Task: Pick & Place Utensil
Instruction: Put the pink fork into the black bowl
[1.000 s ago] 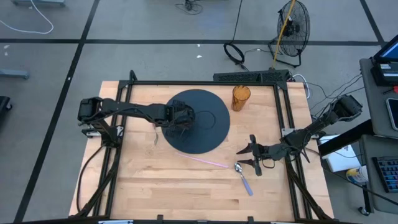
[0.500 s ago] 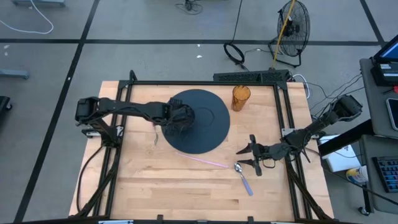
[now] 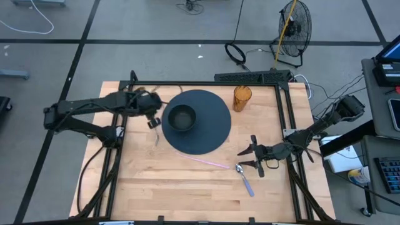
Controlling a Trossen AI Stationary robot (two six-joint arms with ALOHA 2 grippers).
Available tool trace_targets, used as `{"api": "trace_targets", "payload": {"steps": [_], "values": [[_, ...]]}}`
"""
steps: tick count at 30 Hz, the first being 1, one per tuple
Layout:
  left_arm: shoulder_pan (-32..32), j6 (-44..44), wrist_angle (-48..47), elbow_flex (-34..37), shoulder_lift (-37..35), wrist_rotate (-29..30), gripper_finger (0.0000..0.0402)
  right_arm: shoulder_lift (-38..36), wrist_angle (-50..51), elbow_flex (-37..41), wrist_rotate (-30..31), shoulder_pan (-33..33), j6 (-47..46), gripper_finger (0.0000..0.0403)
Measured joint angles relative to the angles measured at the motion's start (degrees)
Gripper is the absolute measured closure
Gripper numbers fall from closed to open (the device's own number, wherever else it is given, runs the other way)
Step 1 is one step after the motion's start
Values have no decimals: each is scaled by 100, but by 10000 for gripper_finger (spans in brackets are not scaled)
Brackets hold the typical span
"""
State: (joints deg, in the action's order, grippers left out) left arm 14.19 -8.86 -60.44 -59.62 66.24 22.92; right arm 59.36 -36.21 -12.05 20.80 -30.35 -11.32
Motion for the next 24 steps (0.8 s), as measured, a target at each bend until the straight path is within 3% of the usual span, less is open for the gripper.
{"api": "trace_targets", "payload": {"steps": [5, 13, 16, 24], "values": [[672, -988, 49, 666, -220, -676, 359, -81, -35, 1, 7, 2, 197, 239], [1513, -1264, 747, 1356, 29, -1473, 352, -99, -42, 2, 4, -3, 242, 239], [1738, -1206, 1147, 1505, 137, -1932, 321, -99, -46, 2, -2, -13, 282, 239], [2136, -1691, 1025, 1509, 626, -1832, 206, -99, -41, 2, -8, -15, 369, 239]]}}
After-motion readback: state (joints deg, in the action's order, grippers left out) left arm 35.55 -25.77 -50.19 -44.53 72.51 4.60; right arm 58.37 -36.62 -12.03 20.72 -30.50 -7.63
